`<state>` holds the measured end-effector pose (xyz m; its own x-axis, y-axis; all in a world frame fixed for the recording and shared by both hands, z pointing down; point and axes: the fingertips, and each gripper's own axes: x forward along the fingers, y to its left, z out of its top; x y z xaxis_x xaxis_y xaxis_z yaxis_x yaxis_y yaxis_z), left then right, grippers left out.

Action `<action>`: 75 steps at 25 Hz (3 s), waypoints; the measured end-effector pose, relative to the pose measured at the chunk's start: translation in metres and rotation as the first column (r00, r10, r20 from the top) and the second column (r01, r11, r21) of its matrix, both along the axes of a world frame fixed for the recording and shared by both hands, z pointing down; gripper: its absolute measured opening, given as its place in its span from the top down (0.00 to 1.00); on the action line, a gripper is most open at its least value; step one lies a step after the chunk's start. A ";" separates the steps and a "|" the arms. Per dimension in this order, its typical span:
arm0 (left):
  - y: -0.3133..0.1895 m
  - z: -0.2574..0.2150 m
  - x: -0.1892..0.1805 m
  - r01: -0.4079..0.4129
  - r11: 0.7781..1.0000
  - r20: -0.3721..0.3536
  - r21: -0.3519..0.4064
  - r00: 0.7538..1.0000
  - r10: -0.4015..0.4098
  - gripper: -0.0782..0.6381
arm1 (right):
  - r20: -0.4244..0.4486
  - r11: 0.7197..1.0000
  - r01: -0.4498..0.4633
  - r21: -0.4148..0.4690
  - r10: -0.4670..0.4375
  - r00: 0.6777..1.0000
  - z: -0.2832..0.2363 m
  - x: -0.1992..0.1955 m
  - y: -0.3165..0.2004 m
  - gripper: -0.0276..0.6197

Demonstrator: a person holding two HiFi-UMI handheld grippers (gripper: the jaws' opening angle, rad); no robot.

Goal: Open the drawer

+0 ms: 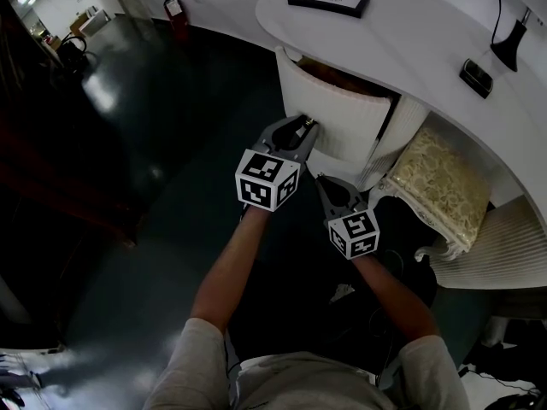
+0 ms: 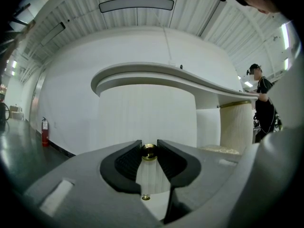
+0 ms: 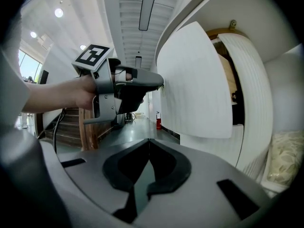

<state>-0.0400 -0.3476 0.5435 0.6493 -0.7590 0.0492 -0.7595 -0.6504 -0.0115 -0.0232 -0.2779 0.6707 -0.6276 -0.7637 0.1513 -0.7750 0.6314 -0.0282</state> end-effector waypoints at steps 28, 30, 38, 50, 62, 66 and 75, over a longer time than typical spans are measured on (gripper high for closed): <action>0.024 0.000 -0.020 0.001 1.000 0.006 -0.004 1.000 -0.001 0.74 | -0.010 0.997 -0.025 -0.078 0.025 1.000 0.022 0.008 -0.001 0.93; 0.026 0.000 -0.021 0.001 1.000 0.002 -0.002 1.000 -0.001 0.74 | -0.007 0.996 -0.031 -0.089 0.030 1.000 0.025 0.008 -0.002 0.93; 0.038 0.000 -0.030 -0.001 1.000 0.006 -0.012 1.000 0.001 0.74 | 0.009 0.990 -0.054 -0.130 0.055 0.998 0.030 0.009 0.001 0.93; 0.047 0.002 -0.037 -0.002 1.000 0.020 -0.010 1.000 0.002 0.74 | -0.007 0.989 -0.103 -0.102 0.103 0.995 0.023 0.031 0.006 0.93; 0.049 0.002 -0.037 -0.002 1.000 0.013 -0.002 1.000 0.002 0.74 | -0.040 0.986 -0.141 -0.091 0.138 0.990 0.026 0.033 0.017 0.93; 0.052 0.001 -0.039 -0.008 1.000 0.013 0.001 1.000 0.007 0.74 | -0.040 0.991 -0.112 -0.068 0.109 0.993 0.021 0.017 0.020 0.93; 0.064 0.001 -0.050 -0.010 1.000 0.016 0.013 1.000 0.009 0.74 | -0.045 0.996 -0.069 -0.053 0.067 0.997 0.024 -0.003 0.028 0.93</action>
<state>-0.0897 -0.2835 0.5446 0.6557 -0.7534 0.0500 -0.7529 -0.6574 -0.0323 -0.0263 -0.2504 0.6951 -0.5668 -0.7940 0.2200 -0.8171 0.5758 -0.0270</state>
